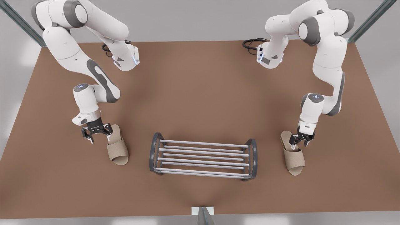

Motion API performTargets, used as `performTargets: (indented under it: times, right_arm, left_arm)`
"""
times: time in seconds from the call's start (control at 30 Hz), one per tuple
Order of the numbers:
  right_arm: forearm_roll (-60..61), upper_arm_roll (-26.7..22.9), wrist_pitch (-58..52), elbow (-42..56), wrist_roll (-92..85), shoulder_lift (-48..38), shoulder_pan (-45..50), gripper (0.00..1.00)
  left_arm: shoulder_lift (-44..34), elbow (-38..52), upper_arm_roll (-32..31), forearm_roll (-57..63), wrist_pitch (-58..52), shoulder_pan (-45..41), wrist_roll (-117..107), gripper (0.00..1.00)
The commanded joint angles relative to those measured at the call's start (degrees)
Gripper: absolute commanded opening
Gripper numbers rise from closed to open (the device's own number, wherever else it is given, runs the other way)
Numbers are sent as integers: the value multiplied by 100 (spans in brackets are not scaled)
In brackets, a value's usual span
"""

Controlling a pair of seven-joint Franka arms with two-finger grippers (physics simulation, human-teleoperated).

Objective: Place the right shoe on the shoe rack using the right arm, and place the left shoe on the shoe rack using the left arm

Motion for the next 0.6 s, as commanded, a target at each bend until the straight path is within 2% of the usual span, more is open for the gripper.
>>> performTargets:
  times: [0.0, 0.57]
  right_arm:
    - [-4, 1, 4, 145, -480, 113, -23, 100]
    - [-119, 1, -5, 621, -488, 790, 170, 100]
  left_arm:
    - [74, 25, 0, 3, 139, -2, -235, 99]
    - [417, 456, 70, 3, 236, -19, -235, 99]
